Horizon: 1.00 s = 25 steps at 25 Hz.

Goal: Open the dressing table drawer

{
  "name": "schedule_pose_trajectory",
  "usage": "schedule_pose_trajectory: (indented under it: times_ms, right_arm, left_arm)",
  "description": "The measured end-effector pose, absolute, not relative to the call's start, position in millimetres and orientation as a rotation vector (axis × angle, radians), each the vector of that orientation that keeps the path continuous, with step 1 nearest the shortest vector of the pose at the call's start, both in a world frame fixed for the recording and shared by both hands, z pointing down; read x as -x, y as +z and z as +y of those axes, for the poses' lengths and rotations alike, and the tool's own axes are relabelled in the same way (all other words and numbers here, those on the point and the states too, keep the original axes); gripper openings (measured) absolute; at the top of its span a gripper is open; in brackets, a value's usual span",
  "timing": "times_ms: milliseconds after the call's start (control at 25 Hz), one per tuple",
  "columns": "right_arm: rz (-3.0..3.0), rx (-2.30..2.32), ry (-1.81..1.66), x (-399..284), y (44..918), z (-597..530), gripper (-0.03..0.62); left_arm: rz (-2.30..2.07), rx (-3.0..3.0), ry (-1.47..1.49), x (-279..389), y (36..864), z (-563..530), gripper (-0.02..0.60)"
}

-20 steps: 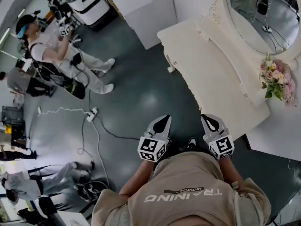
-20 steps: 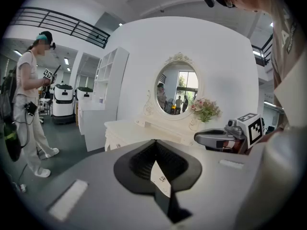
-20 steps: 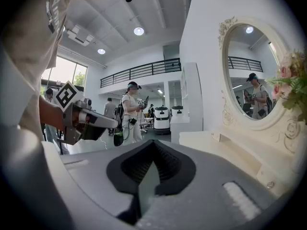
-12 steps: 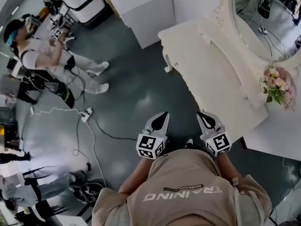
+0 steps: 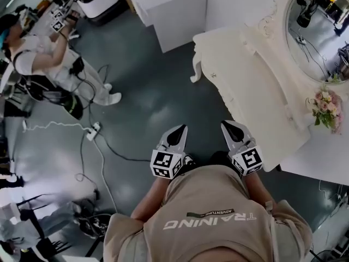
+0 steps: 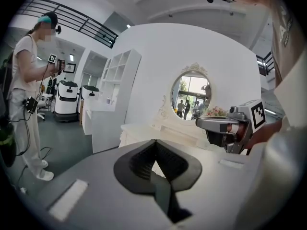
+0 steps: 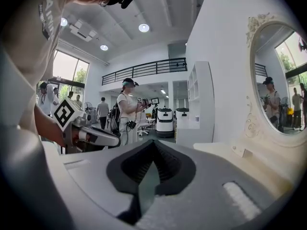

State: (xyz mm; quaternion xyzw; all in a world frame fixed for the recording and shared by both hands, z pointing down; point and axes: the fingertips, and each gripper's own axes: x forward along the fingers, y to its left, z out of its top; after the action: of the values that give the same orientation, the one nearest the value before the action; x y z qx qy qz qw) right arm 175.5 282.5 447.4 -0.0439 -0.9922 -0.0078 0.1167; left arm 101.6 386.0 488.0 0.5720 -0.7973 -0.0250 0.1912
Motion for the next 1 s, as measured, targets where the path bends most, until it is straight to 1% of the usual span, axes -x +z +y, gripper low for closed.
schedule_pose_trajectory:
  times_ms: [120, 320, 480, 680, 840, 1000]
  right_arm:
    - [-2.873, 0.120, -0.001, -159.6, 455.2, 305.2, 0.003]
    - [-2.814, 0.147, 0.035, -136.4, 485.2, 324.0, 0.003]
    - [-2.814, 0.182, 0.046, -109.9, 496.6, 302.1, 0.003]
    - [-2.784, 0.217, 0.089, -72.8, 516.9, 285.5, 0.003]
    - [-2.799, 0.239, 0.131, -25.1, 527.4, 262.6, 0.003]
    - [-2.867, 0.240, 0.090, 30.3, 515.7, 214.6, 0.003]
  left_arm:
    - [-2.228, -1.603, -0.060, -78.5, 492.8, 405.7, 0.018]
    - [-2.200, -1.605, -0.072, -58.6, 517.4, 421.7, 0.018]
    - [-2.182, -1.571, -0.072, -40.0, 531.5, 400.5, 0.018]
    - [-2.197, -1.528, -0.034, -5.0, 525.5, 388.6, 0.018]
    - [-2.203, -1.445, 0.035, 38.3, 531.2, 386.7, 0.018]
    - [-2.216, -1.451, 0.099, 85.3, 521.7, 349.4, 0.018]
